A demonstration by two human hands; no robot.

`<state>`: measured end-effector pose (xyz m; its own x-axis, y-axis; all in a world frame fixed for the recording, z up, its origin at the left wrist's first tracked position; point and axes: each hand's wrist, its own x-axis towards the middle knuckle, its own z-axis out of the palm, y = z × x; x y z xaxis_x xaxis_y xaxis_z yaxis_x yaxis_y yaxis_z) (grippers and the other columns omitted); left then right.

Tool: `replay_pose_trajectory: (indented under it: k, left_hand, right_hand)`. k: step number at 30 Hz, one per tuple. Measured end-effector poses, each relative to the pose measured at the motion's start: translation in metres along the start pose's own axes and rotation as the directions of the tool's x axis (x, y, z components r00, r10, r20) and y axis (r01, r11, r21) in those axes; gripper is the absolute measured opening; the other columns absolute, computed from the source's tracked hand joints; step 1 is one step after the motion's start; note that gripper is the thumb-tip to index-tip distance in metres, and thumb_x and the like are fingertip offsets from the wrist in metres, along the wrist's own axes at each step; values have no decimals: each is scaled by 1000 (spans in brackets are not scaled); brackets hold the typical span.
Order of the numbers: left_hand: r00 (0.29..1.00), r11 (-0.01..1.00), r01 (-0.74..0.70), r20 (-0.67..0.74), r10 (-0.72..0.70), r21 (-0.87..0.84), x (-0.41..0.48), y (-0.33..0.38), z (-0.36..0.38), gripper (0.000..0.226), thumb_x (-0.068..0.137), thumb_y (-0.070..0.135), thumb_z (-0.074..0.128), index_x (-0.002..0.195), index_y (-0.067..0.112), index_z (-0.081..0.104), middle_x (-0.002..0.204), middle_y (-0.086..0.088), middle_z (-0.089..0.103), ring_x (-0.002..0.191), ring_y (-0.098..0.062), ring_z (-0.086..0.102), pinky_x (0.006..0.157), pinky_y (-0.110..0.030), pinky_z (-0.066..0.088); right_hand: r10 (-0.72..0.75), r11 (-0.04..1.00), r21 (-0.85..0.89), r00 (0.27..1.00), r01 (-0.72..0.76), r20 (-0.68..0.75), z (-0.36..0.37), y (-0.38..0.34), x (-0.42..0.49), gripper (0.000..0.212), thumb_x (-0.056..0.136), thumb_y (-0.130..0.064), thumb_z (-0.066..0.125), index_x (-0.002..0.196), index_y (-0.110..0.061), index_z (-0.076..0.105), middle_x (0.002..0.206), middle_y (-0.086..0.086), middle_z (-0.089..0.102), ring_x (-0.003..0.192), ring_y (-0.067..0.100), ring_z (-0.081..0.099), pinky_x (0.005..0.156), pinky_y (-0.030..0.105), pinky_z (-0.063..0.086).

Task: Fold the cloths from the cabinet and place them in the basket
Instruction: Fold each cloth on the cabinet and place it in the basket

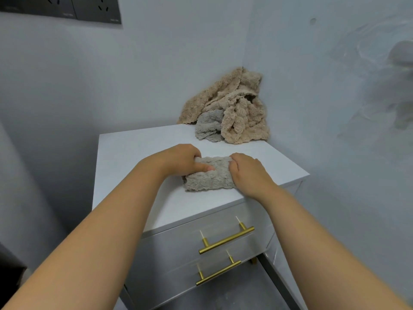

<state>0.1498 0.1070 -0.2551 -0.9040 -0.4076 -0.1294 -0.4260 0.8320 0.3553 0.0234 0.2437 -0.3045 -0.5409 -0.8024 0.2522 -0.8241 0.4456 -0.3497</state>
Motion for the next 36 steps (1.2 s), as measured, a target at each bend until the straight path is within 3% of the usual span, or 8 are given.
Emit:
replay_pose_trajectory:
  k: [5, 10, 14, 19, 24, 27, 31, 36]
  left_hand:
    - [996, 982, 19, 89, -2, -186, -6, 5, -1, 45, 74, 53, 71, 78, 13, 52, 70, 1, 55, 65, -15, 53, 60, -26, 41]
    - [995, 989, -22, -104, 7, -143, -7, 38, 15, 43, 73, 40, 79, 94, 16, 51, 95, 2, 53, 89, -17, 50, 72, -27, 40]
    - [978, 981, -46, -211, 6, -187, -10, 76, 38, 40, 70, 38, 80, 93, 17, 54, 91, 3, 55, 88, -18, 52, 68, -29, 38]
    - [968, 992, -103, -237, 82, -79, -14, 141, 81, 37, 76, 38, 75, 88, 17, 47, 94, -2, 58, 85, -22, 53, 65, -30, 37]
    - [986, 957, -113, -150, 75, -266, -25, 196, 129, 29, 79, 27, 73, 90, 16, 49, 99, -4, 60, 87, -20, 54, 67, -28, 38]
    - [995, 898, -67, -101, 25, -435, -32, 219, 160, 34, 74, 27, 78, 93, 11, 55, 93, -4, 61, 85, -23, 59, 71, -35, 50]
    - [999, 829, -38, -33, 24, -558, -49, 255, 197, 33, 74, 27, 79, 91, 14, 54, 82, 3, 55, 79, -20, 54, 60, -29, 45]
    - [998, 732, 5, 49, 38, -681, -71, 290, 246, 33, 76, 26, 77, 93, 17, 51, 78, 8, 51, 77, -16, 53, 58, -29, 44]
  right_hand:
    - [37, 985, 170, 999, -32, -29, -5, 4, -3, 24, 98, -23, 36, 81, -8, 46, 81, 7, 52, 80, 27, 49, 71, 38, 37]
    - [138, 956, 276, 983, -101, -118, -14, 7, -21, 12, 99, -20, 41, 100, -12, 49, 97, 0, 51, 86, 17, 48, 69, 28, 31]
    - [165, 980, 130, 977, -147, -138, -41, 26, -45, 19, 97, -15, 43, 114, -10, 50, 109, 4, 53, 94, 21, 51, 72, 29, 33]
    - [229, 954, -178, 969, -242, -91, -71, 59, -84, 23, 87, -6, 50, 109, -7, 48, 109, 12, 51, 92, 32, 55, 67, 34, 39]
    - [259, 867, -401, 955, -295, -143, -88, 90, -140, 21, 86, -1, 51, 106, -6, 48, 110, 14, 50, 96, 31, 53, 64, 34, 30]
    - [167, 855, -462, 968, -238, -189, -93, 107, -176, 20, 84, 4, 50, 101, -6, 49, 102, 15, 50, 81, 28, 47, 59, 36, 28]
    - [-2, 846, -514, 965, -138, -262, -99, 134, -228, 35, 50, 9, 73, 76, -4, 53, 71, 13, 51, 55, 26, 45, 44, 26, 15]
    - [-85, 876, -476, 947, -77, -310, -97, 175, -287, 23, 61, 6, 73, 77, -3, 59, 70, 10, 53, 58, 27, 51, 43, 30, 35]
